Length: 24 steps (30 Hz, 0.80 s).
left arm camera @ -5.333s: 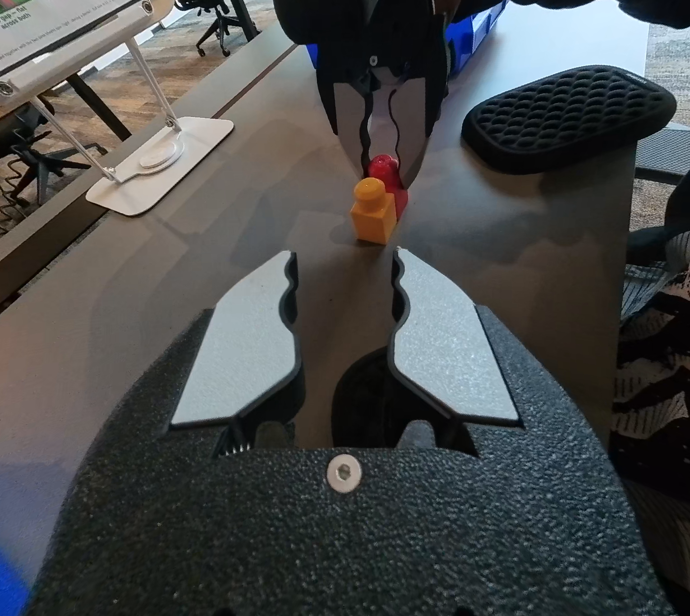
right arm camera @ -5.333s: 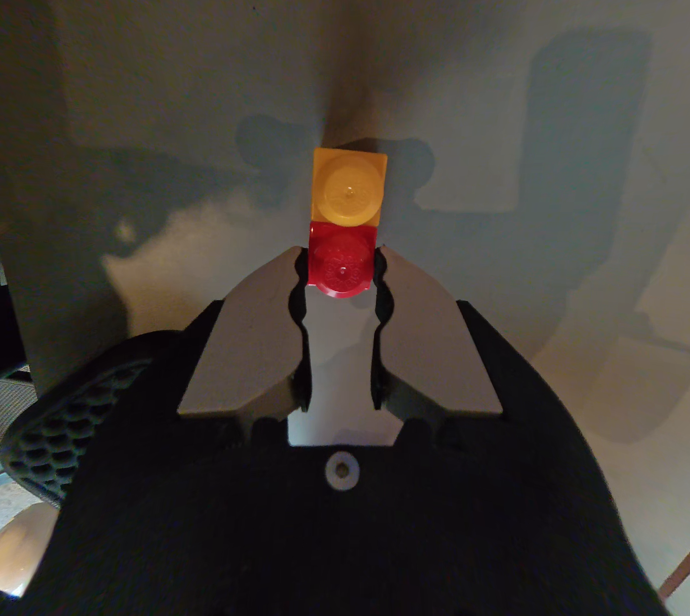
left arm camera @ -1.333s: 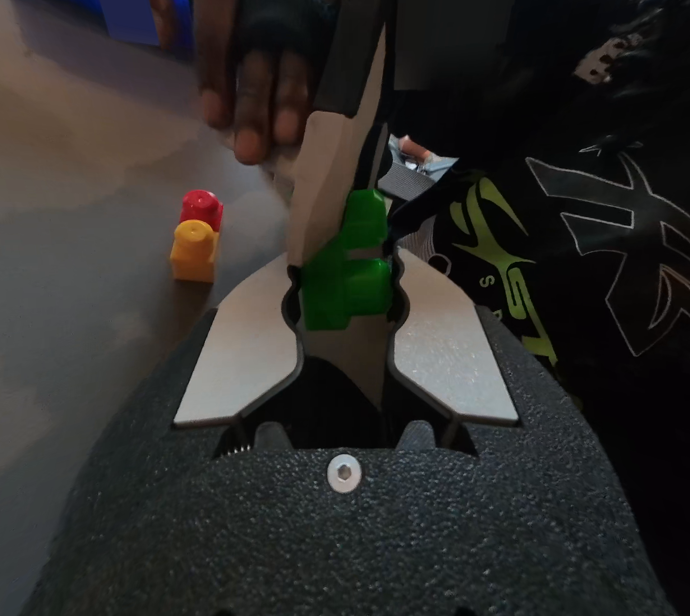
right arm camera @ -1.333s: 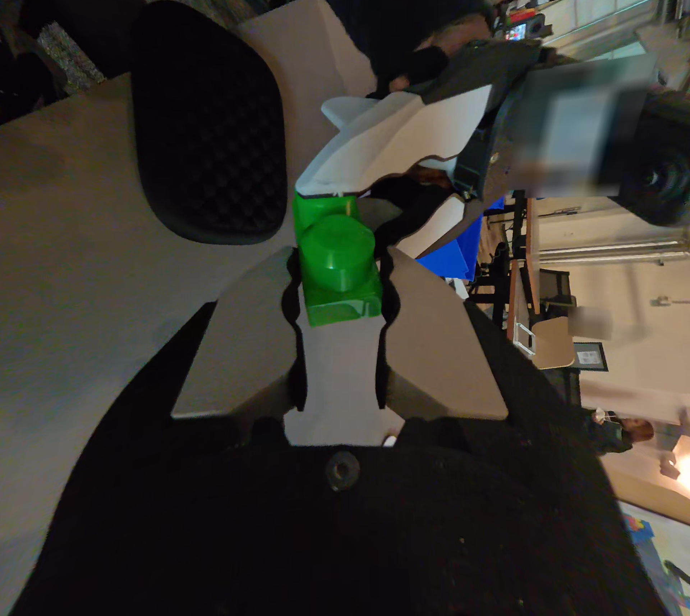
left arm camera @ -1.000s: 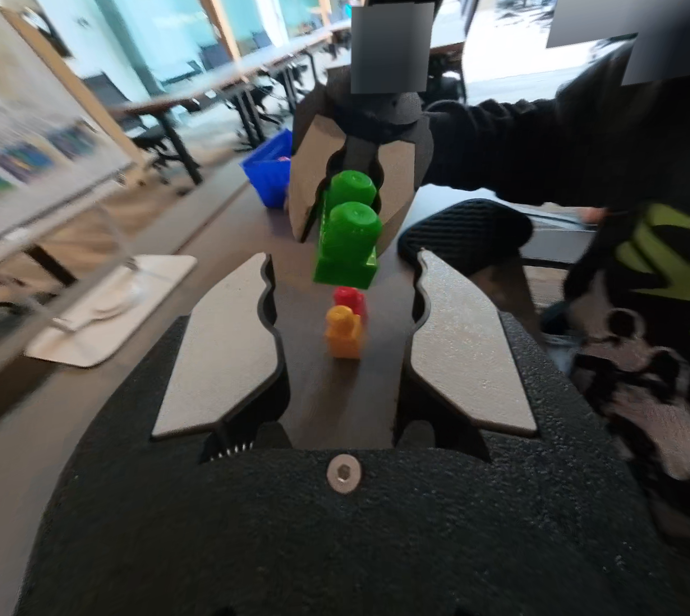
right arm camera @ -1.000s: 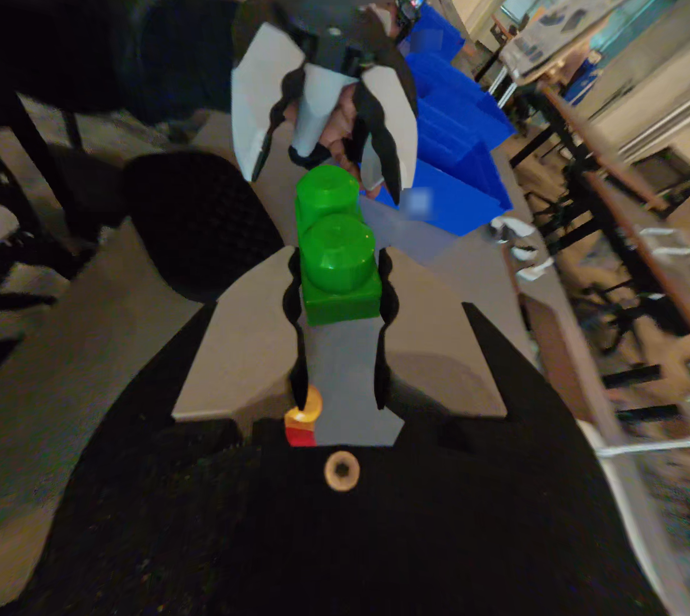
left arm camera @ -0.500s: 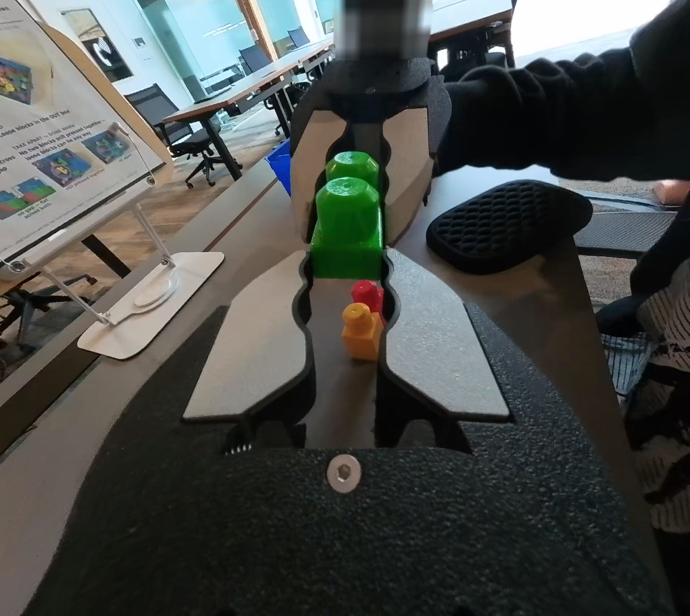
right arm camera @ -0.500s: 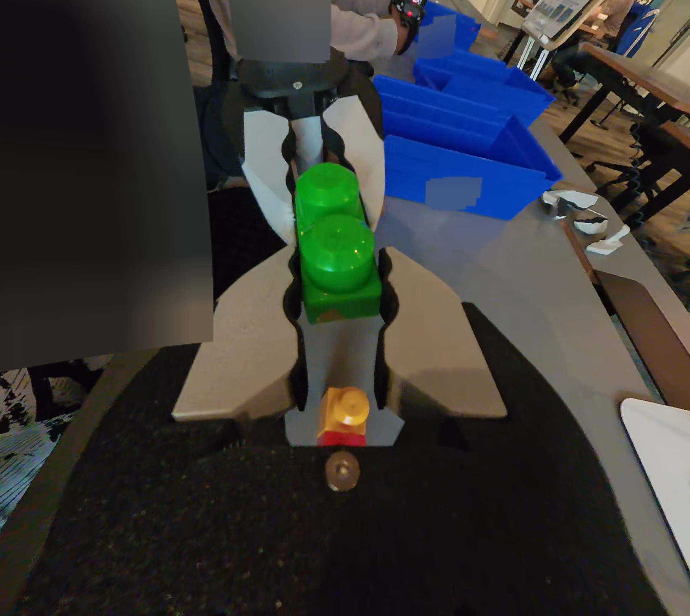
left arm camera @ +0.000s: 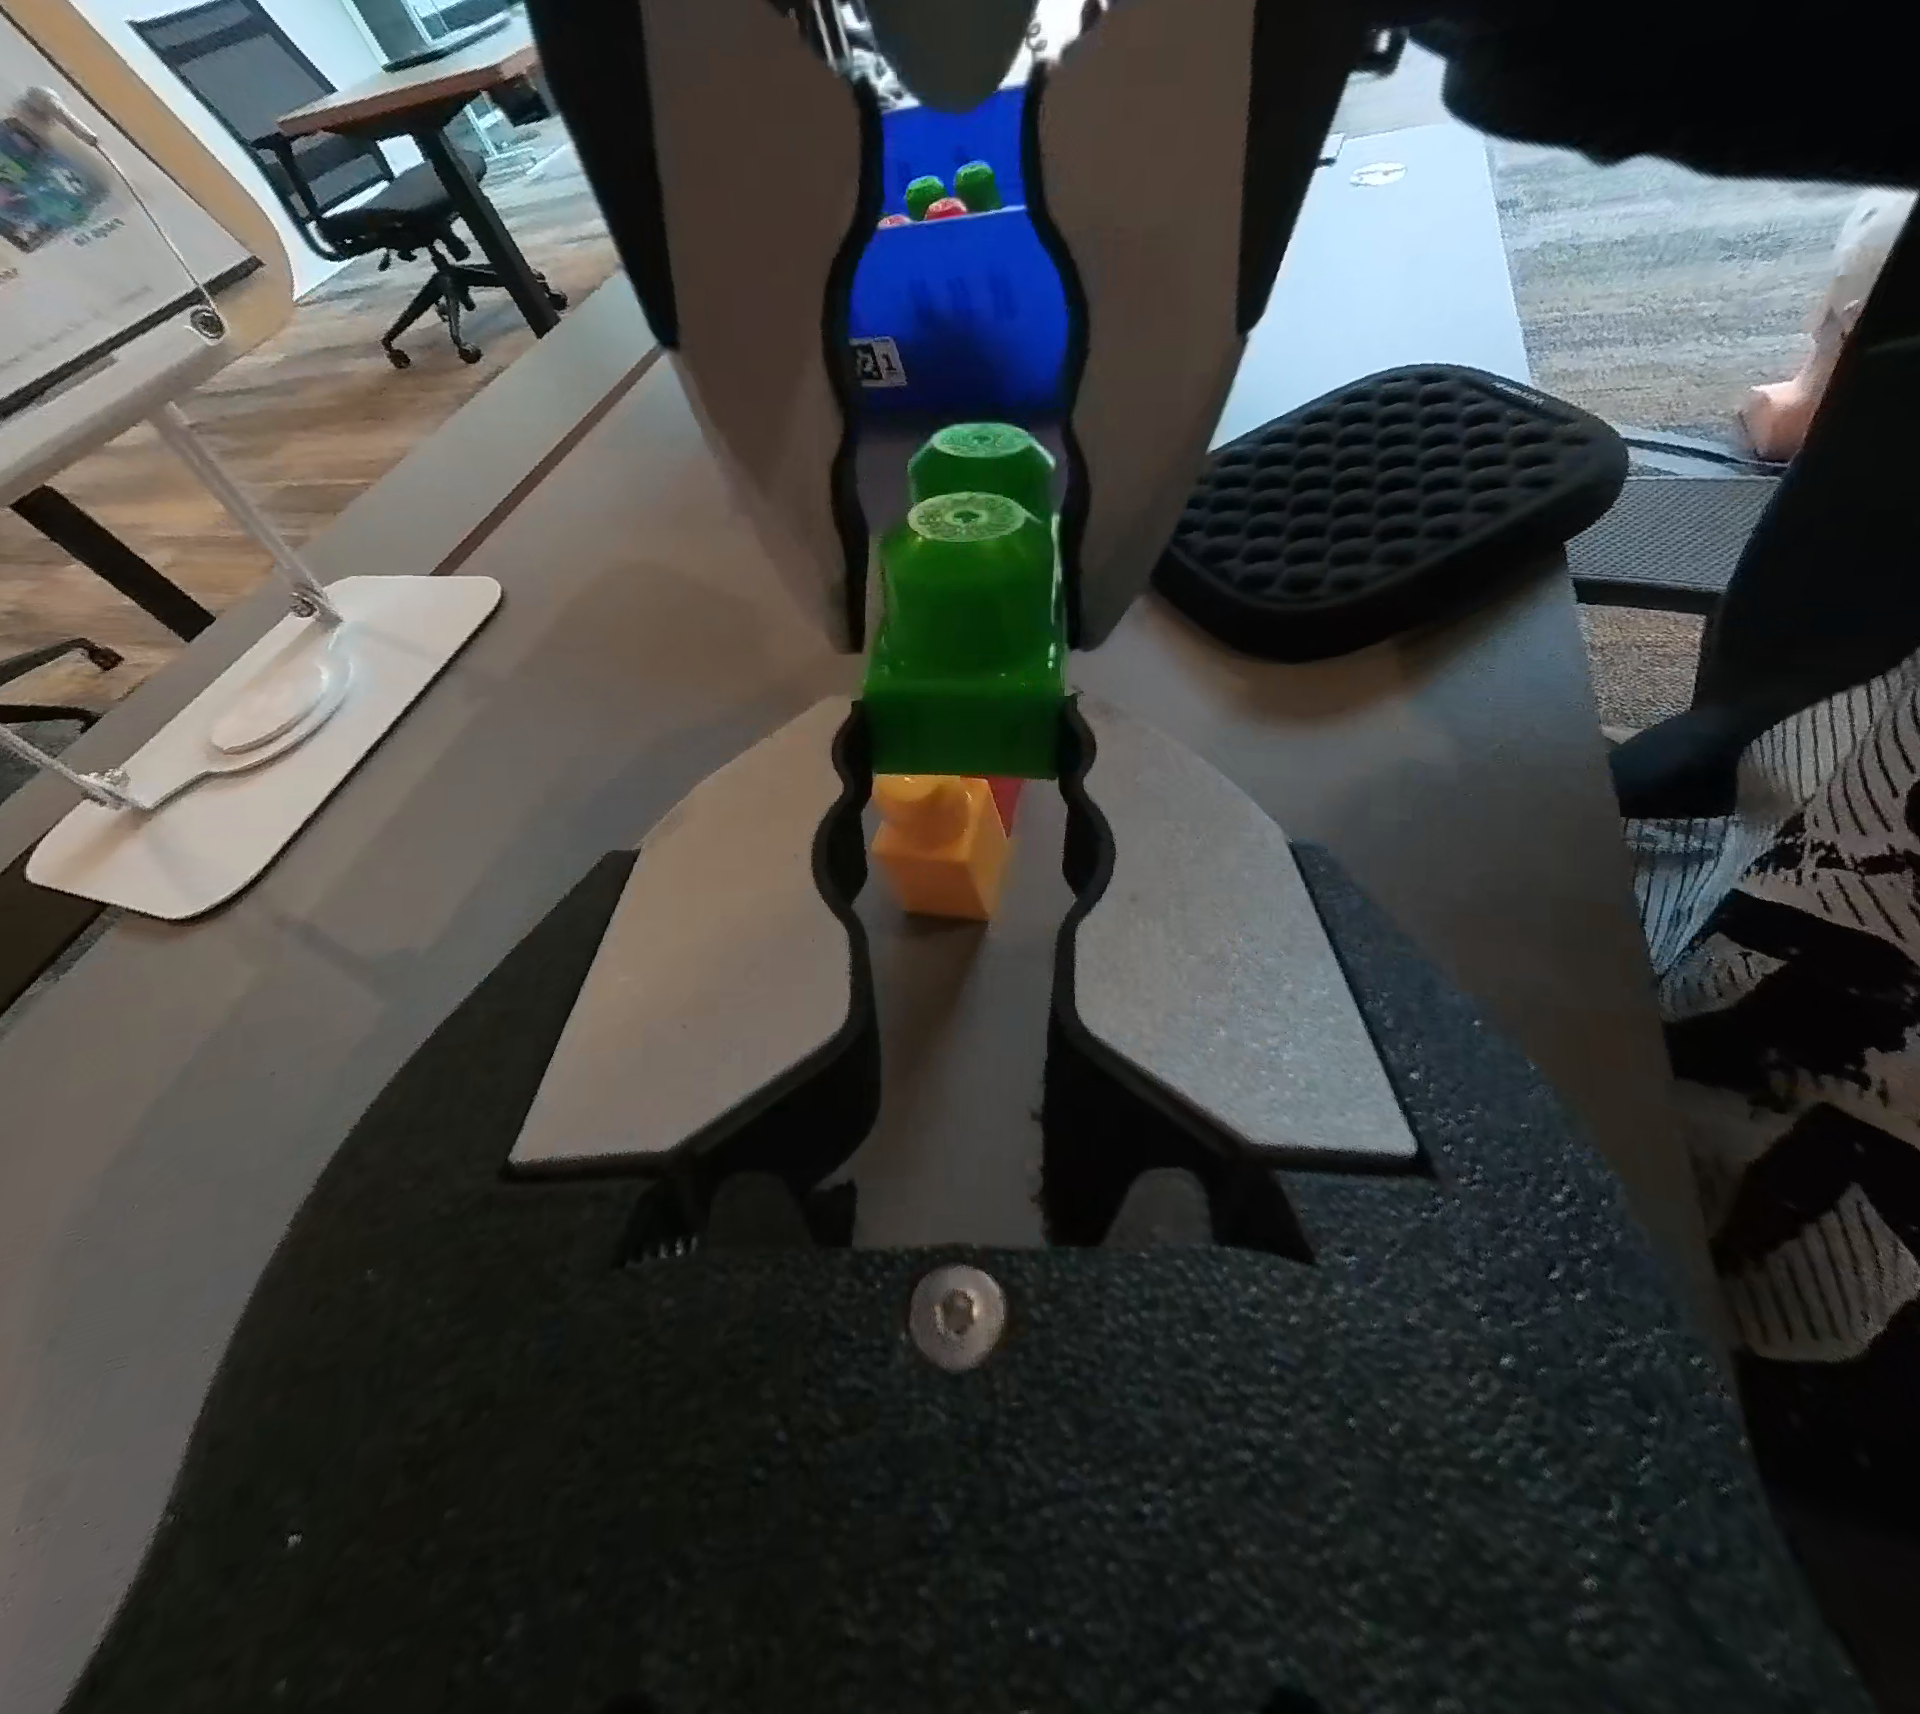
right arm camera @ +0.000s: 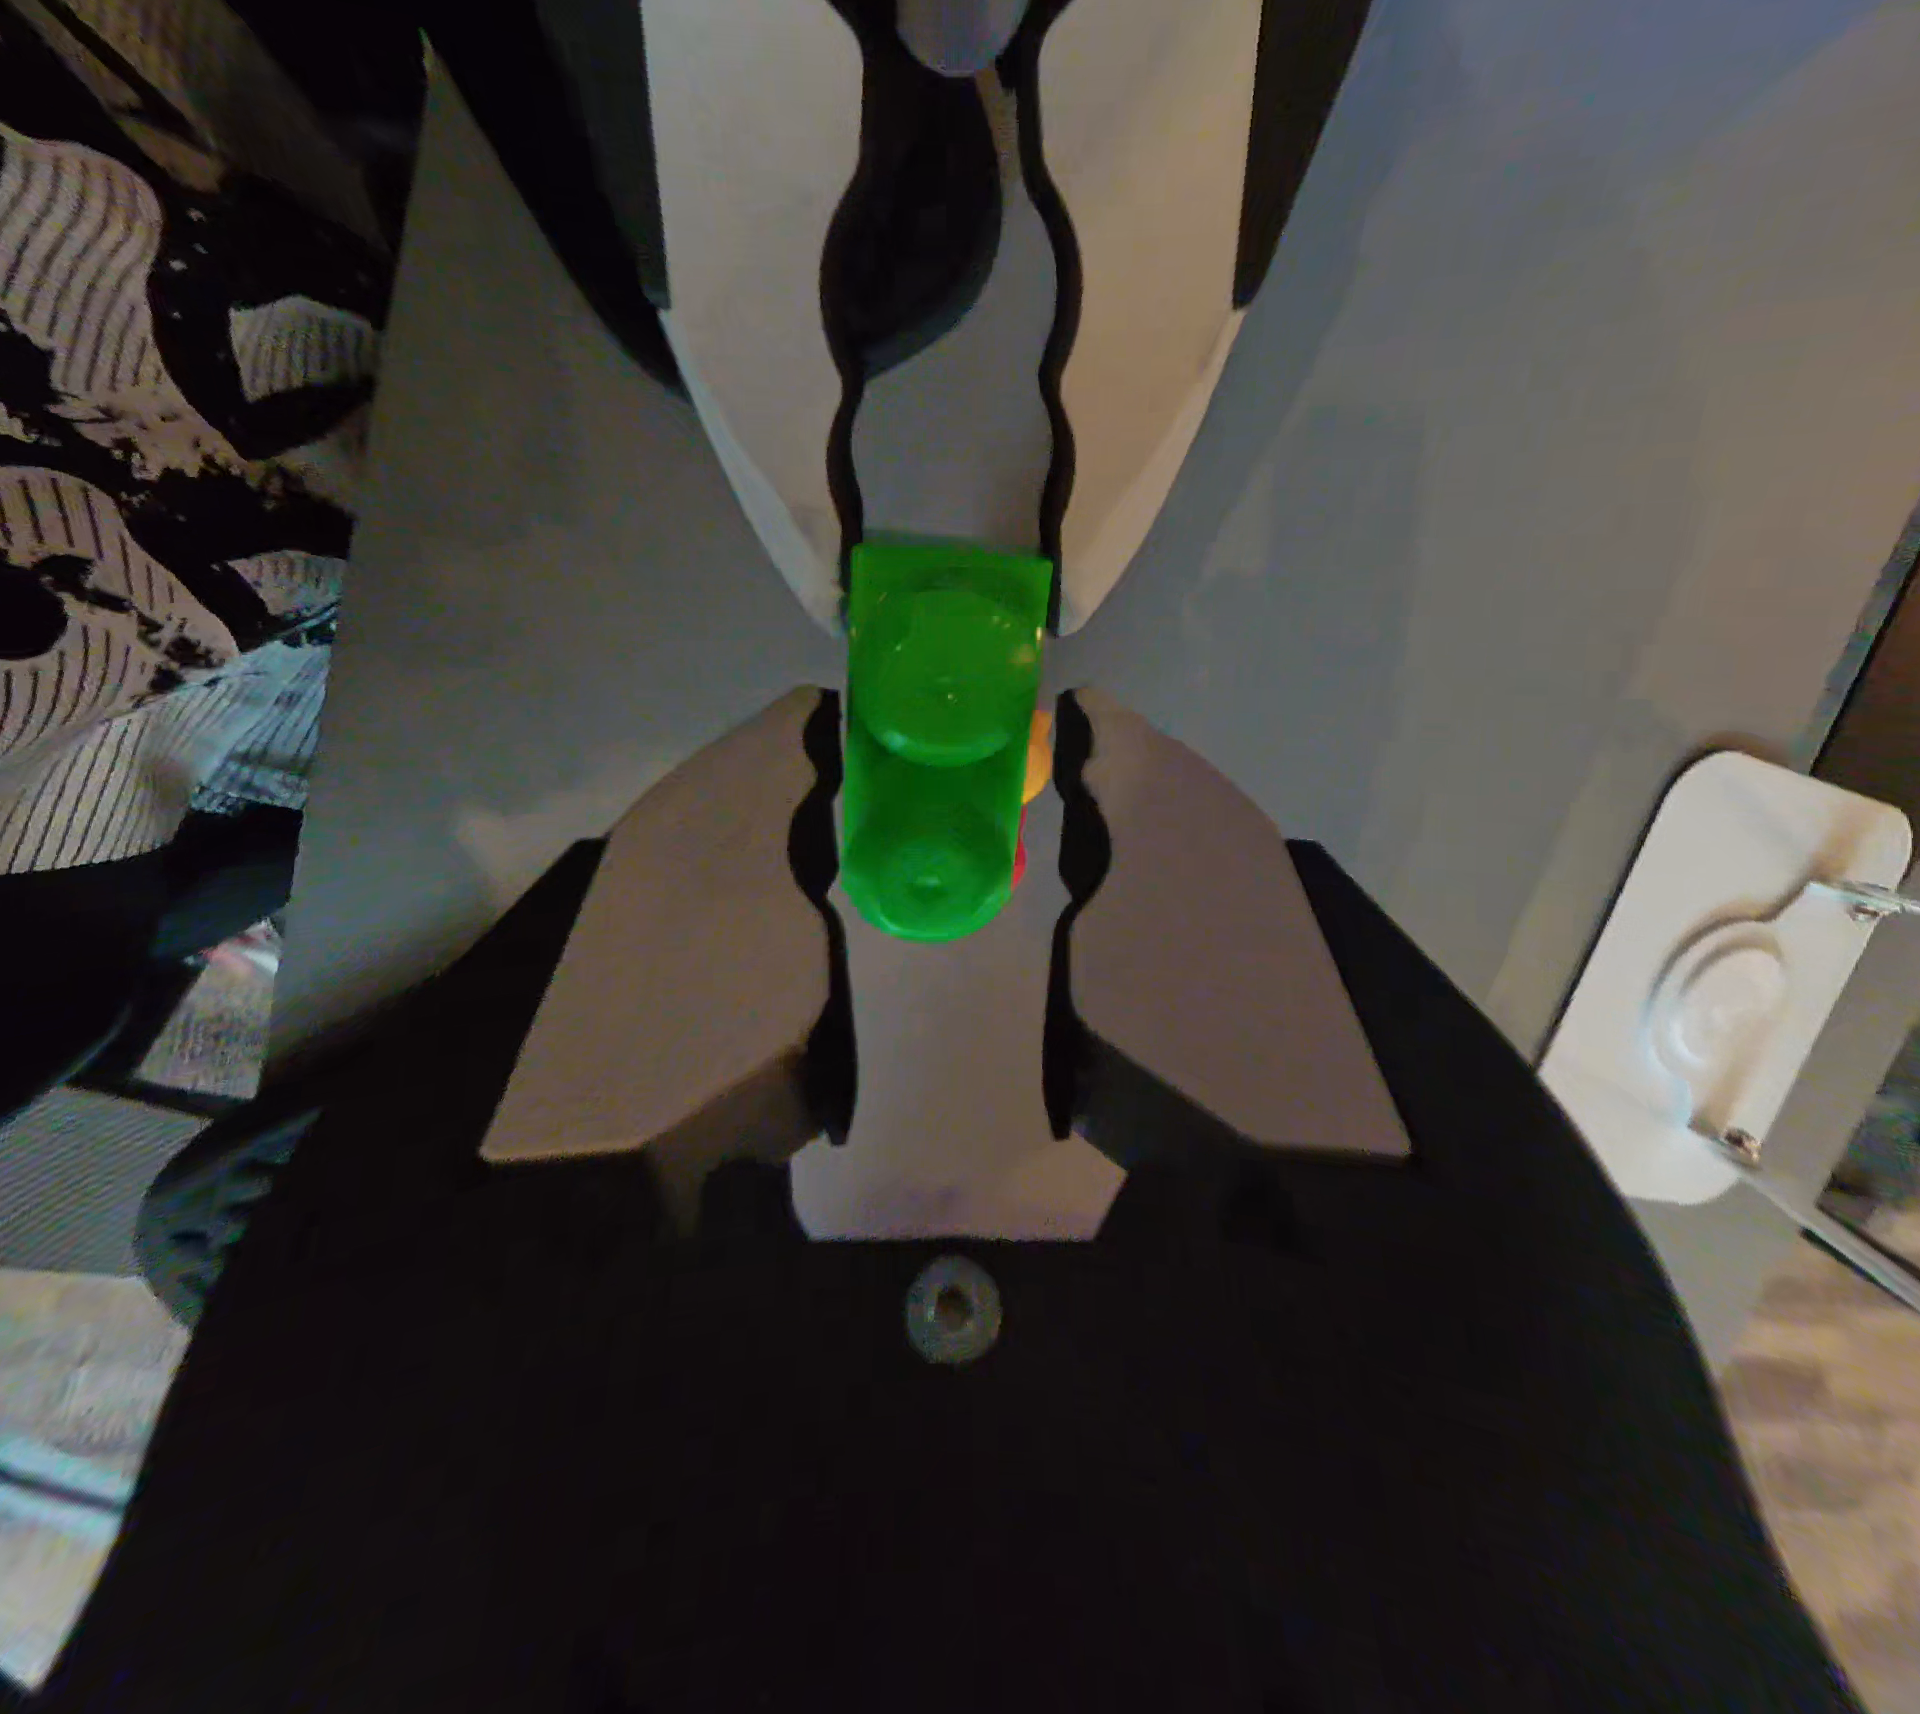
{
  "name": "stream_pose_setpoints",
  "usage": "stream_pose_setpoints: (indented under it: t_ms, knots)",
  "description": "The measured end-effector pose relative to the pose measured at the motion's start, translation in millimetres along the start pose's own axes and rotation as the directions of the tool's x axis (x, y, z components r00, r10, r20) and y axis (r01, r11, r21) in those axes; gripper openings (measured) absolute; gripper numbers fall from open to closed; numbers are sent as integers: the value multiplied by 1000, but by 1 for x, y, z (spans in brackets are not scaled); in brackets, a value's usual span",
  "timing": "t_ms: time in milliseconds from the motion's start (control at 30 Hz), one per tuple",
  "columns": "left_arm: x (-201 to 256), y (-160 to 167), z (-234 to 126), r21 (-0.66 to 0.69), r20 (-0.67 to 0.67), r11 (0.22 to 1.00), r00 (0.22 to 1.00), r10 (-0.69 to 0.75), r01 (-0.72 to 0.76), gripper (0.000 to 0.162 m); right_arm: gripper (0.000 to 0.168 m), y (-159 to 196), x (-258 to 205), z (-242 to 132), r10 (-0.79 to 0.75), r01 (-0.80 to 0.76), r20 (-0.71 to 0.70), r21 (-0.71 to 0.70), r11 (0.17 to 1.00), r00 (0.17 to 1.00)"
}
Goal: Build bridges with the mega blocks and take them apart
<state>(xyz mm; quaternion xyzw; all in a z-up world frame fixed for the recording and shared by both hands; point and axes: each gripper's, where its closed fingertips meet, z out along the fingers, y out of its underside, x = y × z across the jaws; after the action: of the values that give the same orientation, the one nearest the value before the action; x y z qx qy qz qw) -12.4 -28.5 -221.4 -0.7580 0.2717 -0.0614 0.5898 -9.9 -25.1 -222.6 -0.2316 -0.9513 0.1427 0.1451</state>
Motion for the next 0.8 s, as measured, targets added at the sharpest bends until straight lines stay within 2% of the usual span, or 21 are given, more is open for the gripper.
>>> stream_pose_setpoints:
  t_ms: [233, 300, 400, 533, 667, 733, 800]
  knots:
    - [-3, 9, 8, 8, -28, 1000, 1000, 3, -3, 36, 34, 13, 2, 8, 23, -22, 5, -127, 992, 1000]
    - [-11, 20, 13, -11, -7, 999, 999, 46, -46, 53, 33, 27, 7, 9, 35, -36, -8, -175, 984, 999]
    - [-13, 43, 23, -64, -55, 997, 997, 46, -50, 70, 34, 43, 10, 12, 77, -75, 0, -210, 975, 997]
    - [-19, 61, 28, -49, -109, 998, 993, 35, -41, 76, 34, 61, 15, 20, 112, -107, 5, -246, 963, 994]
    - [-23, 76, 30, -60, -165, 998, 986, 1, -11, 104, 34, 68, 19, 28, 134, -125, 18, -251, 960, 991]
    - [-25, 82, 31, -52, -176, 999, 984, -14, 5, 112, 34, 69, 19, 33, 136, -125, 28, -251, 960, 990]
    - [-27, 85, 31, -38, -177, 999, 984, -22, 15, 111, 34, 69, 19, 38, 136, -121, 43, -253, 960, 990]
